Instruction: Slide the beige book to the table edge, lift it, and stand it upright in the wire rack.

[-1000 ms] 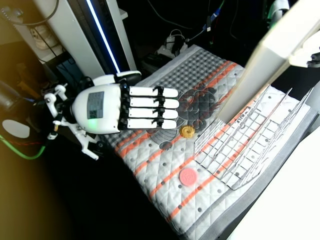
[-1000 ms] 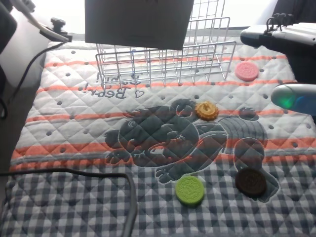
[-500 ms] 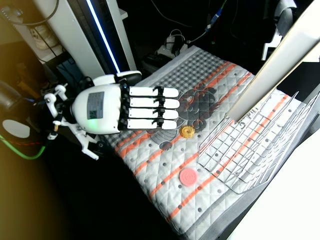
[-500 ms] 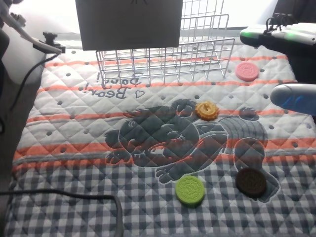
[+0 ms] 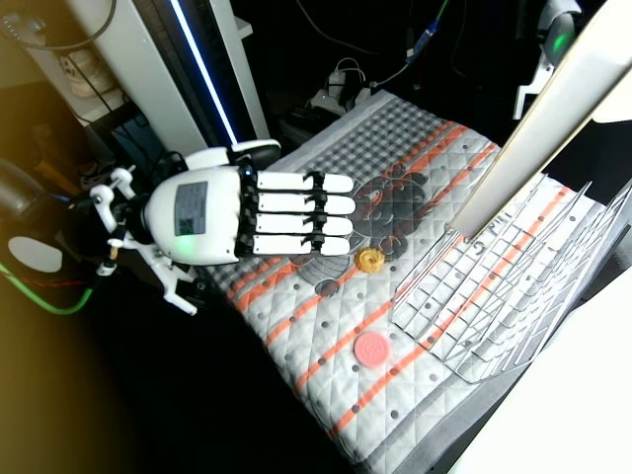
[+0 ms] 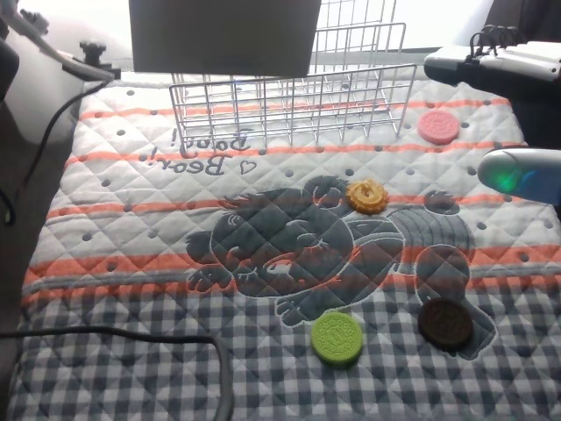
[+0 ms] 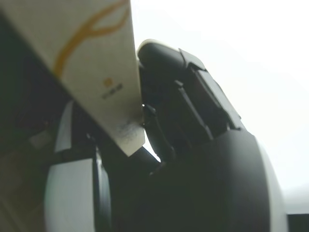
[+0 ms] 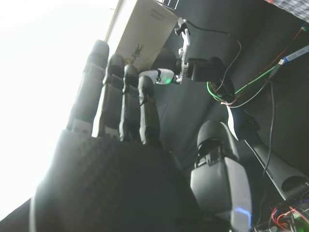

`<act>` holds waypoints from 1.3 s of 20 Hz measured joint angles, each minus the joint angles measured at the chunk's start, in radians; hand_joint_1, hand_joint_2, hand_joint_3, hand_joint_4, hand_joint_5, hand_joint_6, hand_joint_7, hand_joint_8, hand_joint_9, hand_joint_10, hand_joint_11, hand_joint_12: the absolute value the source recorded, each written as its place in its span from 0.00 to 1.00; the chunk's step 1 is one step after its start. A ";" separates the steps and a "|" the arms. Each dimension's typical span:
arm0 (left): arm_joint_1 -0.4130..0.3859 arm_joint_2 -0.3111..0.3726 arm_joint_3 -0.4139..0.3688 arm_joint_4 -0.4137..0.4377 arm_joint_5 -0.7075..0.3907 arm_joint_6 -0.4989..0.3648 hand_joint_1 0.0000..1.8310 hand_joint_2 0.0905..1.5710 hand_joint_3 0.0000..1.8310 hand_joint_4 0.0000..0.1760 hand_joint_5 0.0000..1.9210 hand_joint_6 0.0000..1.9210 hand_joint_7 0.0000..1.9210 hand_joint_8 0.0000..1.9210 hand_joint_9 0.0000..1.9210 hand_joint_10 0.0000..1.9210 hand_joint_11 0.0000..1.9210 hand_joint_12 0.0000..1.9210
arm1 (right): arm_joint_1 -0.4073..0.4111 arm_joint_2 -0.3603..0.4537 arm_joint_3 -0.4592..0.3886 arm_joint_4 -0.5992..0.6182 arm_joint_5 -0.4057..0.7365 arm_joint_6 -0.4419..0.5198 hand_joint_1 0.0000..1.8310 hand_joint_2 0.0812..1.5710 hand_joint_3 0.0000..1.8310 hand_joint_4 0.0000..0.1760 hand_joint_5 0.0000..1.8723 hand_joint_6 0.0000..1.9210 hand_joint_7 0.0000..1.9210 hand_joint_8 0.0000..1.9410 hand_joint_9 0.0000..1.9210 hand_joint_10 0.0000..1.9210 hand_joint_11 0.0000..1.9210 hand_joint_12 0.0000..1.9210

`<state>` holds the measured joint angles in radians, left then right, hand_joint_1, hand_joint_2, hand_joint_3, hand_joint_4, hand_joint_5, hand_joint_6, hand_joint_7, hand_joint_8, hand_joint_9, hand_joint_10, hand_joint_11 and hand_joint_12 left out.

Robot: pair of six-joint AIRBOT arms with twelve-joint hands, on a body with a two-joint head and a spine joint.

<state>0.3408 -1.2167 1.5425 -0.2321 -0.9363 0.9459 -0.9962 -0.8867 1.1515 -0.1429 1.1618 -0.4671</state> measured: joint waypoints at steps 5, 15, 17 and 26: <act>-0.027 0.000 -0.010 -0.003 -0.029 0.003 0.67 0.71 0.00 0.00 0.52 0.45 0.47 0.64 0.49 0.59 0.44 0.76 | 0.000 -0.001 0.000 0.002 0.000 0.000 0.01 0.76 0.00 0.00 0.14 0.00 0.15 0.00 0.17 0.00 0.20 0.02; 0.009 -0.016 0.000 -0.013 0.008 -0.004 0.68 0.70 0.00 0.00 0.55 0.35 0.48 0.66 0.49 0.77 0.50 0.86 | 0.000 -0.002 0.000 0.004 0.000 0.000 0.02 0.75 0.00 0.00 0.15 0.00 0.15 0.00 0.17 0.00 0.21 0.02; 0.011 -0.017 0.000 -0.014 0.006 -0.004 0.67 0.70 0.00 0.00 0.53 0.42 0.48 0.63 0.48 0.67 0.47 0.78 | 0.000 -0.002 0.000 0.005 0.000 0.000 0.02 0.76 0.00 0.00 0.15 0.00 0.15 0.00 0.17 0.00 0.22 0.02; 0.044 -0.046 0.021 -0.023 0.023 -0.027 0.67 0.72 0.00 0.00 0.48 0.48 0.46 0.67 0.48 0.54 0.41 0.71 | 0.000 -0.007 0.002 0.010 0.000 0.000 0.01 0.75 0.00 0.00 0.14 0.00 0.15 0.00 0.18 0.00 0.22 0.02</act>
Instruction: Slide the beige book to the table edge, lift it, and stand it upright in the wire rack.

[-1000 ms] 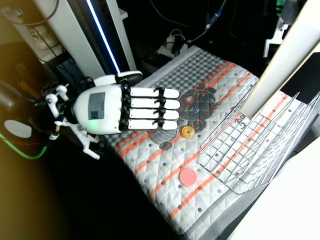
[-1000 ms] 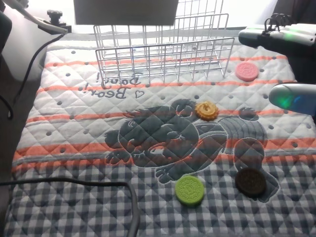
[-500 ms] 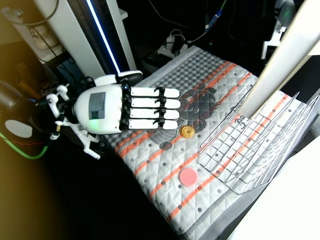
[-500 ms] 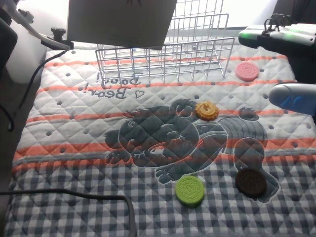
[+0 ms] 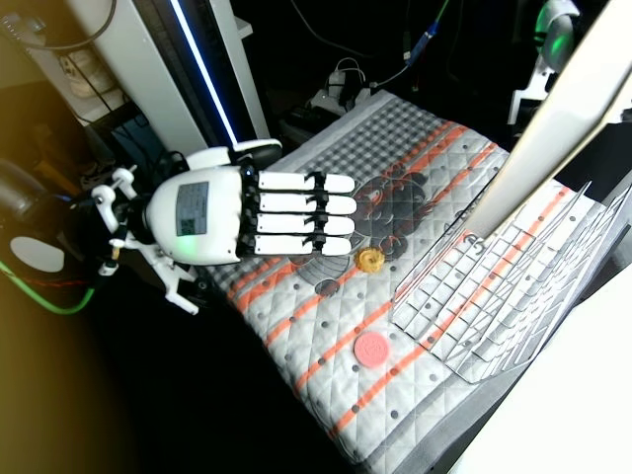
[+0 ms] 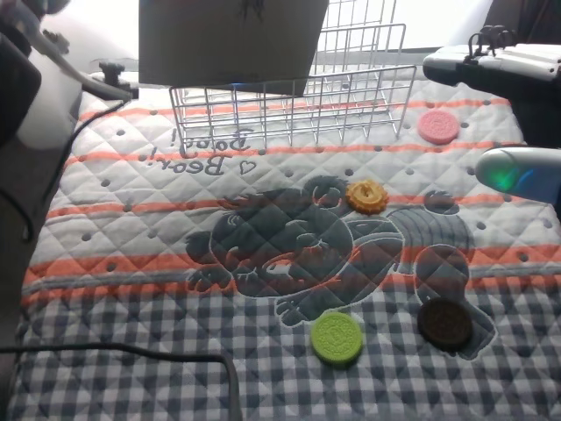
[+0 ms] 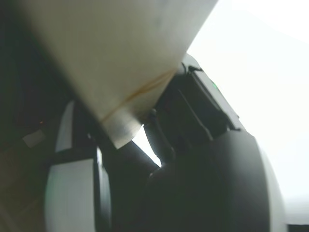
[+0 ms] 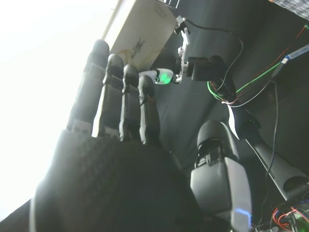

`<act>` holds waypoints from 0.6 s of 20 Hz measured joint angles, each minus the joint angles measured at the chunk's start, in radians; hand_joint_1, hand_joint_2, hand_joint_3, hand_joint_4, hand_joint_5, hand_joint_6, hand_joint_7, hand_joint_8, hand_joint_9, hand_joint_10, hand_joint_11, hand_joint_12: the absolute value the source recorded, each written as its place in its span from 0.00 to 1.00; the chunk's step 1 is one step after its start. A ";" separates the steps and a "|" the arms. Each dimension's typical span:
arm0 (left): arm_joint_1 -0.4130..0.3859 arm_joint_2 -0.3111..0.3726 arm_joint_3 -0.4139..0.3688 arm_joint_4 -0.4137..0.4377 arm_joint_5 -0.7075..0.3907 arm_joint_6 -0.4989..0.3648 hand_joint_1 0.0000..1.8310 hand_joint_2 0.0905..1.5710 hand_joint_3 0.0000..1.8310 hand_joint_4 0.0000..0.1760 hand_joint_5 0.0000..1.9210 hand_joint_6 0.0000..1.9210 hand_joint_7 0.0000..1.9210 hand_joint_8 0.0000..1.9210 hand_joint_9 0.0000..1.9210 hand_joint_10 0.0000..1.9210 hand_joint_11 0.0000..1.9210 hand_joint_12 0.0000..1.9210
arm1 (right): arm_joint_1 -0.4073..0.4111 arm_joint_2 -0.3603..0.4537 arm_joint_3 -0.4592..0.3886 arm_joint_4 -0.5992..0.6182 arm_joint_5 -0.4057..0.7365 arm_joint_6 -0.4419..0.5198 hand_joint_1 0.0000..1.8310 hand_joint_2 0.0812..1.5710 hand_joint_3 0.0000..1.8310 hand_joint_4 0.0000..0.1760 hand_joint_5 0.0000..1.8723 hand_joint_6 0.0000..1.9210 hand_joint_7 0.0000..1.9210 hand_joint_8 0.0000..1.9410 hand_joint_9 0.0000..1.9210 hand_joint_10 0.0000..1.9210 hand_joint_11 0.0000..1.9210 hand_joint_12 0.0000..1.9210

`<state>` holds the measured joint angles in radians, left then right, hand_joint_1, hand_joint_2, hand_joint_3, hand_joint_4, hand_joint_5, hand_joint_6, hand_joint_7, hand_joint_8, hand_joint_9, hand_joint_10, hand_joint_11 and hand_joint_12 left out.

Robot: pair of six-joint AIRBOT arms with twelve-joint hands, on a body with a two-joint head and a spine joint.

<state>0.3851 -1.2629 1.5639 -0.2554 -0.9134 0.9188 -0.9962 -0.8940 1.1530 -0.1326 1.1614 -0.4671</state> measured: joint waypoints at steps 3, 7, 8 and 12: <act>0.028 -0.015 0.010 -0.026 0.008 -0.004 0.72 0.73 0.00 0.00 0.41 0.58 0.43 0.64 0.47 0.66 0.31 0.69 | 0.000 0.000 0.000 0.002 0.000 0.000 0.01 0.75 0.00 0.00 0.14 0.00 0.15 0.00 0.17 0.00 0.22 0.02; 0.072 -0.028 0.020 -0.065 0.017 -0.023 0.50 0.65 0.00 0.66 0.14 0.01 0.16 0.01 0.14 0.05 0.01 0.41 | 0.000 -0.002 0.001 0.002 0.000 0.000 0.01 0.75 0.00 0.00 0.14 0.00 0.15 0.00 0.18 0.00 0.22 0.02; 0.087 -0.031 0.020 -0.079 0.019 -0.023 0.45 0.61 0.00 0.86 0.06 0.00 0.07 0.00 0.07 0.01 0.00 0.31 | 0.000 -0.002 0.001 0.001 0.000 0.000 0.01 0.75 0.00 0.00 0.14 0.00 0.15 0.00 0.17 0.00 0.22 0.02; 0.140 -0.015 -0.013 -0.117 0.016 -0.026 0.39 0.56 0.00 1.00 0.00 0.00 0.00 0.00 0.00 0.00 0.00 0.03 | 0.000 -0.005 0.001 0.006 0.000 0.000 0.02 0.76 0.00 0.00 0.15 0.00 0.16 0.00 0.17 0.00 0.22 0.02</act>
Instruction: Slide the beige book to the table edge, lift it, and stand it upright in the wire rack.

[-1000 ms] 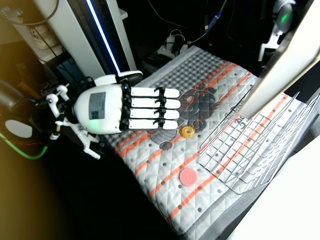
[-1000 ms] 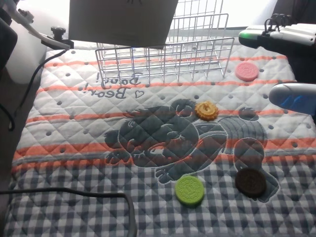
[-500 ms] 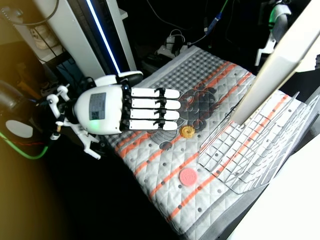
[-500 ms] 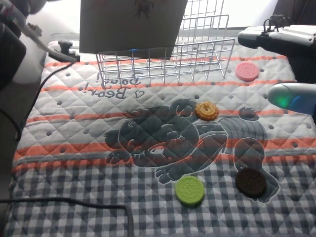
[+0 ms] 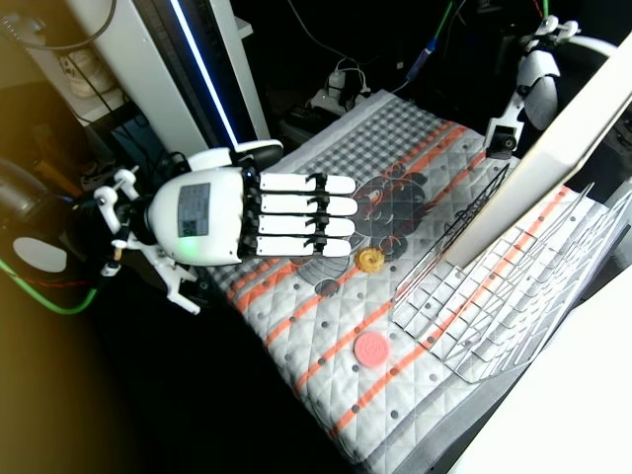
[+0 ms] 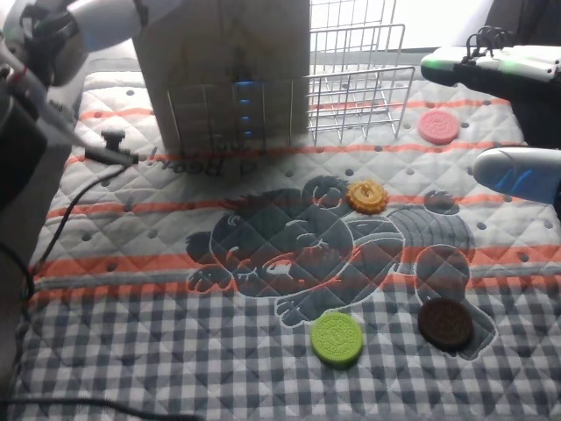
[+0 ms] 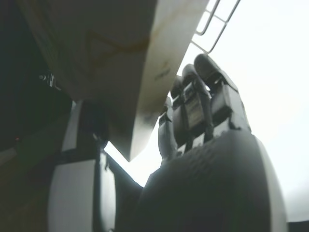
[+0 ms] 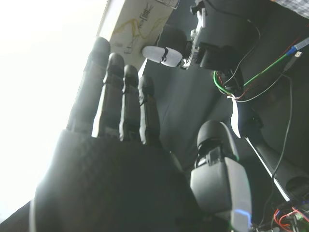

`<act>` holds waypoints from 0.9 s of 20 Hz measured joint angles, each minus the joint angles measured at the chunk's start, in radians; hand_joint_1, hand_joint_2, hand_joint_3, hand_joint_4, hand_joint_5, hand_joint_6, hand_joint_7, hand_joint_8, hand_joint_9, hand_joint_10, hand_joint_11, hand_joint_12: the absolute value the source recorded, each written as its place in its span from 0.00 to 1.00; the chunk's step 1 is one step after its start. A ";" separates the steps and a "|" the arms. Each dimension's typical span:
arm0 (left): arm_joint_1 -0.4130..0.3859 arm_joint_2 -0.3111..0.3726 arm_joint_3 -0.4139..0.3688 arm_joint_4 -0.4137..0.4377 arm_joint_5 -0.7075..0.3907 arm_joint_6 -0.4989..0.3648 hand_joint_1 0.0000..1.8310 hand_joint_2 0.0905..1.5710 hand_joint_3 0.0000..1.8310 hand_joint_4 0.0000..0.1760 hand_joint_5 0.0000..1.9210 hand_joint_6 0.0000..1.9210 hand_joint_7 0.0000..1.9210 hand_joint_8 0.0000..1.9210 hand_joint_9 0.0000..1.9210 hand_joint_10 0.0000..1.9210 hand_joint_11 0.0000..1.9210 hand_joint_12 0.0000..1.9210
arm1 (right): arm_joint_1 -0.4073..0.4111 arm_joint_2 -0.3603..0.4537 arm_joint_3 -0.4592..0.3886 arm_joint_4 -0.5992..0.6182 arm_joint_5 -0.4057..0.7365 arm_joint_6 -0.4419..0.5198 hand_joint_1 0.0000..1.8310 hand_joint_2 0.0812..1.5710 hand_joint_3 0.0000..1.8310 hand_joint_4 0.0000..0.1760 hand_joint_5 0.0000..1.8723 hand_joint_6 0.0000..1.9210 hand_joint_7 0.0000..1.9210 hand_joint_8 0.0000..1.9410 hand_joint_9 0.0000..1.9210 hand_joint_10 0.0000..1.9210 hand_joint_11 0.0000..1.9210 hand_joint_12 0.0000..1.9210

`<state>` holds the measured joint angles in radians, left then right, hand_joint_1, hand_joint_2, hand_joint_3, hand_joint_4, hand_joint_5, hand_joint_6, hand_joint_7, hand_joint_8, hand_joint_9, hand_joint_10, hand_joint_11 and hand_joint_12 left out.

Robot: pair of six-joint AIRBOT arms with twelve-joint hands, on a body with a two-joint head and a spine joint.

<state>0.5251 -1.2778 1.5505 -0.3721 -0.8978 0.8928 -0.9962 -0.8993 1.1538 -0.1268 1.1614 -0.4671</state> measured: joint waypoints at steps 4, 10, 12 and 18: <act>0.058 0.084 -0.095 0.021 -0.052 0.001 0.29 0.53 0.00 1.00 0.00 0.00 0.00 0.00 0.00 0.00 0.00 0.00 | 0.000 0.030 -0.016 -0.002 -0.008 0.001 0.05 0.77 0.00 0.00 0.13 0.00 0.15 0.00 0.17 0.00 0.21 0.01; 0.208 0.358 -0.344 0.101 -0.187 0.036 0.30 0.46 0.00 0.85 0.00 0.00 0.00 0.00 0.00 0.00 0.00 0.00 | 0.000 0.175 -0.116 0.019 0.032 -0.089 0.00 0.77 0.00 0.14 0.13 0.00 0.13 0.00 0.12 0.00 0.10 0.00; 0.321 0.483 -0.454 0.114 -0.264 0.037 0.39 0.46 0.00 0.95 0.00 0.00 0.00 0.00 0.00 0.00 0.00 0.00 | 0.000 0.251 -0.155 0.031 0.076 -0.121 0.02 0.77 0.00 0.07 0.13 0.00 0.12 0.00 0.10 0.00 0.10 0.01; 0.647 0.598 -0.616 0.114 -0.616 -0.068 0.27 0.64 0.01 0.40 0.01 0.00 0.00 0.00 0.00 0.00 0.00 0.00 | -0.290 0.343 -0.290 0.291 0.431 -0.273 0.14 0.77 0.01 0.06 0.07 0.00 0.08 0.00 0.08 0.00 0.09 0.01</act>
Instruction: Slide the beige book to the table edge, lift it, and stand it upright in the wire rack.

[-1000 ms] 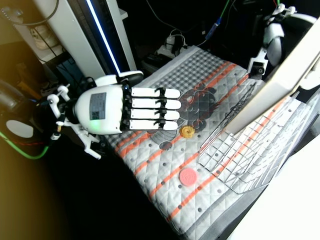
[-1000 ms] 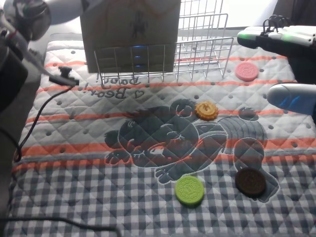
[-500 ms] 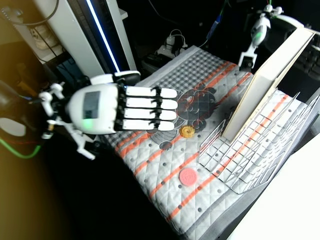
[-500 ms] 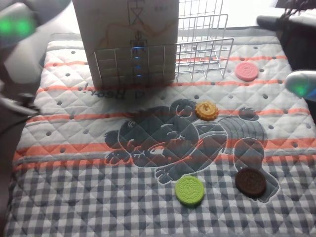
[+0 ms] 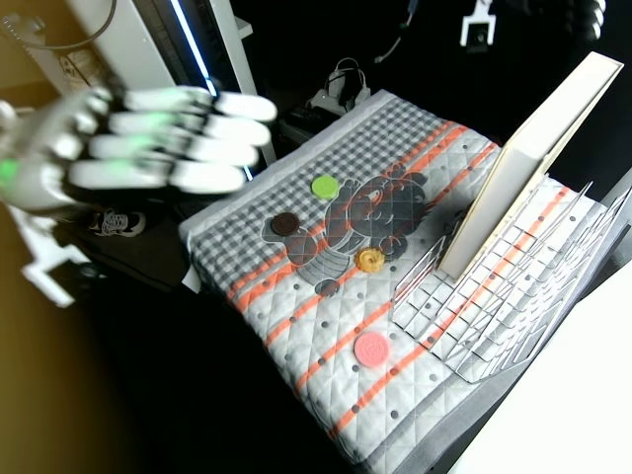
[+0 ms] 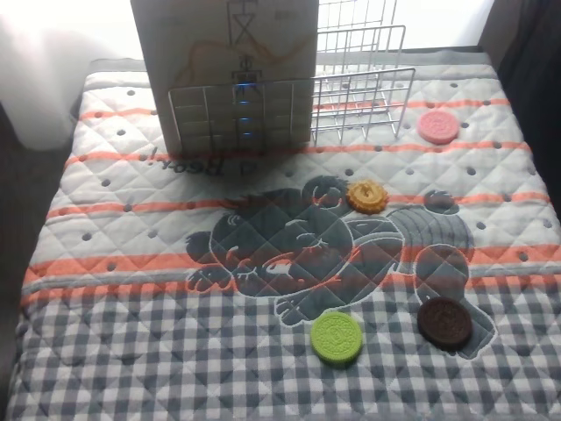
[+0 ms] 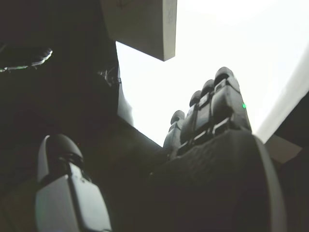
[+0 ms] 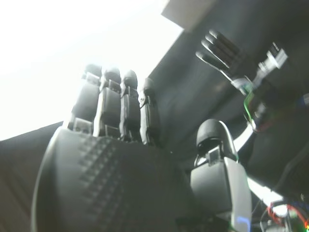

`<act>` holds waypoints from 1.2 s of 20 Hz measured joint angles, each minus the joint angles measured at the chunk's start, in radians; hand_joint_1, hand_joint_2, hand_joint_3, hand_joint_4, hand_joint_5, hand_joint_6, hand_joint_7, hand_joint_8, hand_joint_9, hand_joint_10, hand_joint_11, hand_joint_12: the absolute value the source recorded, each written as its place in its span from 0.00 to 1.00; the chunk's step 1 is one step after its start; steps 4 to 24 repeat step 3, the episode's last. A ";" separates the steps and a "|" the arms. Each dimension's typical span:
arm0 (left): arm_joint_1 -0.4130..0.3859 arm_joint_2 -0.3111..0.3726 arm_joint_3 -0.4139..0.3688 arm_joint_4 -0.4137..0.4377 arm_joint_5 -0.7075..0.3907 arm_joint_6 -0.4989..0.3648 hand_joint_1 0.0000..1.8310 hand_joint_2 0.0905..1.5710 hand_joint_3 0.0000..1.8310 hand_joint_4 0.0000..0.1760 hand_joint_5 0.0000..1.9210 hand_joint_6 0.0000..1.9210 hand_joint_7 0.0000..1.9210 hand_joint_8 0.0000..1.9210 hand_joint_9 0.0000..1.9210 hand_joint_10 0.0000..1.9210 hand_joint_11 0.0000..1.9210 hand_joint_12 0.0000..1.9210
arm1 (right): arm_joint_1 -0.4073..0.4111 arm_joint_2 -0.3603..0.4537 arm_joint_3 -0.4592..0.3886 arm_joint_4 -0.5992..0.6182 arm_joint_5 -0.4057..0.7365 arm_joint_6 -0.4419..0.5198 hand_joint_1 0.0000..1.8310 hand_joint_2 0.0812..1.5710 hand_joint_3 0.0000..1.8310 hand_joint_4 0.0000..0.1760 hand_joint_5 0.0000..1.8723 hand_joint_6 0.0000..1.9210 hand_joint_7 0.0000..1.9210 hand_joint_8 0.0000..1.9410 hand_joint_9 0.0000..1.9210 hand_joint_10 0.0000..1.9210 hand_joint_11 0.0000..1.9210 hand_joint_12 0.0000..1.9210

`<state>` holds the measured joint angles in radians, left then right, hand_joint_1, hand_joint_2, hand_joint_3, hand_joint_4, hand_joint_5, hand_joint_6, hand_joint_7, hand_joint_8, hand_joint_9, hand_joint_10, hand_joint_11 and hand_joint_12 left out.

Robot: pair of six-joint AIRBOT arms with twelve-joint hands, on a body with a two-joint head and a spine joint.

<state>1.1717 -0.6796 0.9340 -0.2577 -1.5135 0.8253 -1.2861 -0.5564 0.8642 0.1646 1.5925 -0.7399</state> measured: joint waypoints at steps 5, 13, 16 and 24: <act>0.049 -0.034 0.006 -0.036 -0.056 -0.116 0.07 0.76 0.01 0.99 0.11 0.00 0.00 0.00 0.00 0.00 0.00 0.00 | 0.002 -0.018 0.001 0.076 0.030 -0.016 0.24 0.78 0.00 0.23 0.07 0.01 0.06 0.00 0.04 0.00 0.04 0.00; 0.049 -0.034 0.006 -0.036 -0.056 -0.116 0.07 0.76 0.01 0.99 0.11 0.00 0.00 0.00 0.00 0.00 0.00 0.00 | 0.002 -0.018 0.001 0.076 0.030 -0.016 0.24 0.78 0.00 0.23 0.07 0.01 0.06 0.00 0.04 0.00 0.04 0.00; 0.049 -0.034 0.006 -0.036 -0.056 -0.116 0.07 0.76 0.01 0.99 0.11 0.00 0.00 0.00 0.00 0.00 0.00 0.00 | 0.002 -0.018 0.001 0.076 0.030 -0.016 0.24 0.78 0.00 0.23 0.07 0.01 0.06 0.00 0.04 0.00 0.04 0.00; 0.049 -0.034 0.006 -0.036 -0.056 -0.116 0.07 0.76 0.01 0.99 0.11 0.00 0.00 0.00 0.00 0.00 0.00 0.00 | 0.002 -0.018 0.001 0.076 0.030 -0.016 0.24 0.78 0.00 0.23 0.07 0.01 0.06 0.00 0.04 0.00 0.04 0.00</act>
